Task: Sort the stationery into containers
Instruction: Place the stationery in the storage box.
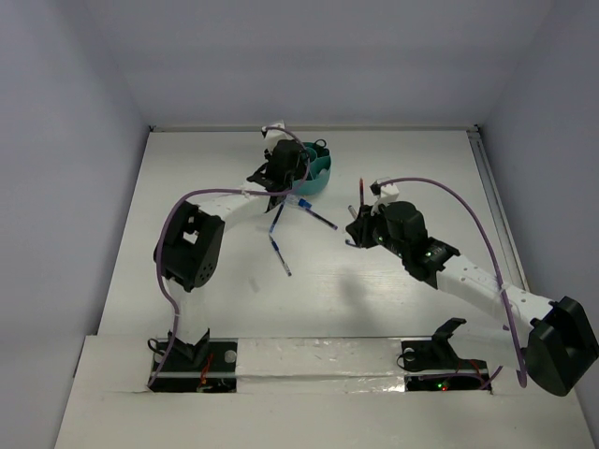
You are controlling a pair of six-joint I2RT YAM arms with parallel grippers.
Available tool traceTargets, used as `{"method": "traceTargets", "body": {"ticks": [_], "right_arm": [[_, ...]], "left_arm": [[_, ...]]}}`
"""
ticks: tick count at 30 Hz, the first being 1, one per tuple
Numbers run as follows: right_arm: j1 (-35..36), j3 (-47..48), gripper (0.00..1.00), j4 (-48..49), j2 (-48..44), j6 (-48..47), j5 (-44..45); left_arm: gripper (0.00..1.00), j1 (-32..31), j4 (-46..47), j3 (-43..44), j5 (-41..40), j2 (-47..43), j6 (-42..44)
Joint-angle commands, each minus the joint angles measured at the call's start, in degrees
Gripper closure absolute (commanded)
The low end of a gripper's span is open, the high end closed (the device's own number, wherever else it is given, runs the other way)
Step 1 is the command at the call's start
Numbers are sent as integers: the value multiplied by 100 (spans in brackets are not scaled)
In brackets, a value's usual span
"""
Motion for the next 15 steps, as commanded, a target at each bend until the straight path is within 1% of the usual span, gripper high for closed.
{"method": "traceTargets", "body": {"ticks": [1, 7, 11, 14, 15], "right_arm": [[-3, 17, 71, 299, -3, -39, -32], [-3, 17, 70, 299, 15, -39, -23], [-3, 34, 70, 307, 50, -48, -32], [-3, 17, 70, 325, 59, -39, -15], [-3, 17, 68, 334, 68, -31, -6]], "left_arm": [[65, 4, 256, -78, -56, -125, -82], [64, 4, 441, -271, -38, -432, -108], [63, 4, 695, -683, -38, -1125, -56], [59, -48, 819, -1017, -21, -1643, -11], [57, -49, 828, -1132, 49, -1759, -20]]}}
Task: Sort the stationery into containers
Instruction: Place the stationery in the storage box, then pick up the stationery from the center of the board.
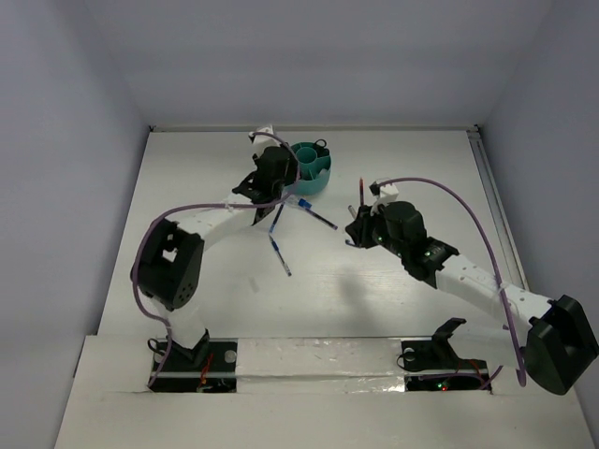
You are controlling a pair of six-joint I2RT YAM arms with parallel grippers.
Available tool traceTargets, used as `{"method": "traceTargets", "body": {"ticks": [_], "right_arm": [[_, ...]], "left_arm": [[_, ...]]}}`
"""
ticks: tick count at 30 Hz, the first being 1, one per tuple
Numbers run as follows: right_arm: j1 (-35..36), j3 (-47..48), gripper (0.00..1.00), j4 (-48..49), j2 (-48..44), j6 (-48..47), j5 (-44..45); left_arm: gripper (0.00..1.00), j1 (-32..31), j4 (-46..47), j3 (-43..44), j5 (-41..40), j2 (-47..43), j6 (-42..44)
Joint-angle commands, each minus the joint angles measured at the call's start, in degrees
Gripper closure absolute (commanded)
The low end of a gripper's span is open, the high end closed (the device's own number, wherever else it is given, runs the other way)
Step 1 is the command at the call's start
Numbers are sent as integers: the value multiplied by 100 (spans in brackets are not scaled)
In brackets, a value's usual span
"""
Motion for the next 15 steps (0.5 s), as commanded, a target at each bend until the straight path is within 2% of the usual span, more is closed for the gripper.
{"method": "traceTargets", "body": {"ticks": [1, 2, 5, 9, 11, 12, 15], "right_arm": [[-3, 17, 64, 334, 50, -33, 3], [-3, 17, 55, 343, 102, -24, 3], [-3, 52, 44, 386, 208, 37, -67], [-3, 175, 42, 343, 331, 160, -251], [-3, 263, 43, 325, 410, 143, -305], [-3, 341, 44, 264, 480, 143, -635], [-3, 780, 48, 19, 1033, 108, -971]], "left_arm": [[55, -38, 550, -304, 78, -973, 23], [54, -38, 637, -593, 148, -1244, 23], [50, -91, 883, -1208, 727, -1771, 172], [43, -310, 1060, -1991, 1308, -2554, 331], [40, -494, 1060, -2447, 1370, -3160, 349], [36, -495, 1034, -2589, 1362, -3371, 340], [29, -548, 859, -3073, 1230, -4303, 287]]}}
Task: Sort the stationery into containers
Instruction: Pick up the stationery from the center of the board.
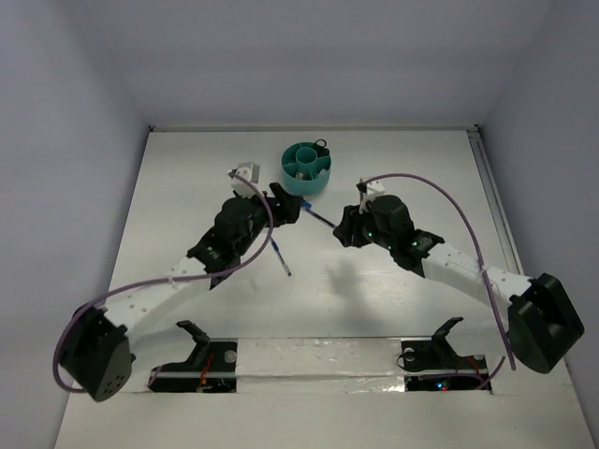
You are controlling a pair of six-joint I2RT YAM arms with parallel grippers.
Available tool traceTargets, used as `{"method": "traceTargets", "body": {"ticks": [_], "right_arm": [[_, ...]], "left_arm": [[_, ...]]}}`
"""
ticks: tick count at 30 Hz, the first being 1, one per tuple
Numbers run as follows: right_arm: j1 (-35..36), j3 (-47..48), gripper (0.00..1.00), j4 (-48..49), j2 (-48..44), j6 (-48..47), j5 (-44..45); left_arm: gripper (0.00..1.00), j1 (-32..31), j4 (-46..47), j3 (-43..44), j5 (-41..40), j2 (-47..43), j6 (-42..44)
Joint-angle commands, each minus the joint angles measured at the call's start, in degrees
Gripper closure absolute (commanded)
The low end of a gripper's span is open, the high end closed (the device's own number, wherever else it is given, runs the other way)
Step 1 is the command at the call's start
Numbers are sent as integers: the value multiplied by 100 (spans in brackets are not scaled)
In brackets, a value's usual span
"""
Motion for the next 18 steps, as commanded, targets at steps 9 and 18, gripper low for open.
{"method": "traceTargets", "body": {"ticks": [9, 18], "right_arm": [[49, 1539, 62, 742, 2094, -505, -45], [-196, 1875, 32, 2080, 3195, -552, -379]], "left_arm": [[26, -50, -490, -1168, -284, -2403, 47], [26, -50, -227, -1739, -495, -2579, 257]]}}
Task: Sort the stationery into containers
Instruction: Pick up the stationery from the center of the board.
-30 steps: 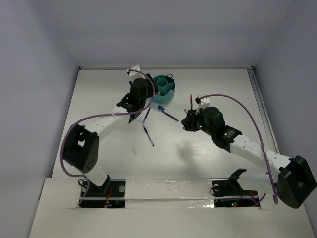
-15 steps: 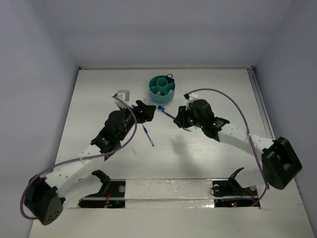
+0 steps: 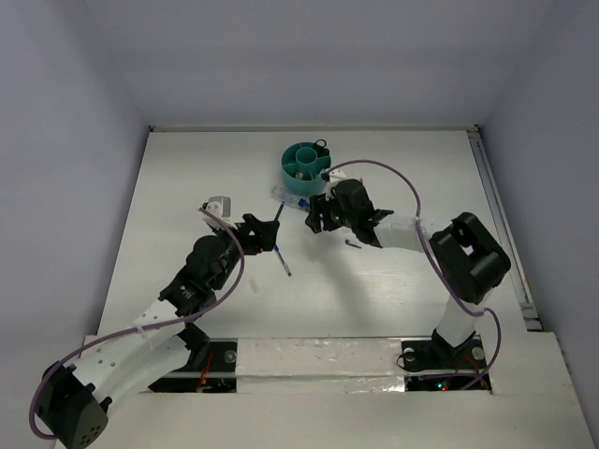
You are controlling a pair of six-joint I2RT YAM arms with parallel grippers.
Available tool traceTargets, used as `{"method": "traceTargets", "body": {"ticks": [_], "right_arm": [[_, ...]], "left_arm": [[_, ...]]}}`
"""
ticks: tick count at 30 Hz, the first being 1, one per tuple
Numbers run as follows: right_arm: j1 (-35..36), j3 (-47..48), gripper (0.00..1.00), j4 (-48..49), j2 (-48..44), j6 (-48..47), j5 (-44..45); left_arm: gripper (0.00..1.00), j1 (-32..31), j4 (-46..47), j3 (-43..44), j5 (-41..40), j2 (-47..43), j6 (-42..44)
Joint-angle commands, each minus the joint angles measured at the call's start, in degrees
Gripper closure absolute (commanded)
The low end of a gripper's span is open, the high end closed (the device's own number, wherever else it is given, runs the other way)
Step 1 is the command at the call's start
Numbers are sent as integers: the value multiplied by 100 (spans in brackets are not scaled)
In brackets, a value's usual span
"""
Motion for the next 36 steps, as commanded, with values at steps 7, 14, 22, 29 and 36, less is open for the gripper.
{"method": "traceTargets", "body": {"ticks": [7, 14, 22, 29, 36], "right_arm": [[-206, 519, 32, 1497, 714, 180, 3], [-329, 782, 32, 1682, 1074, 268, -58], [-434, 932, 32, 1893, 1504, 426, -303], [-434, 1038, 33, 2060, 1760, 514, -409], [-434, 1002, 35, 2472, 1971, 672, -427]], "left_arm": [[26, -32, 529, -382, -350, -158, 453], [26, -32, 573, -417, -350, 0, 506], [26, -32, 599, -417, -420, 88, 506], [26, -32, 564, -382, -482, 185, 532], [25, -32, 582, -382, -526, 264, 532]]}}
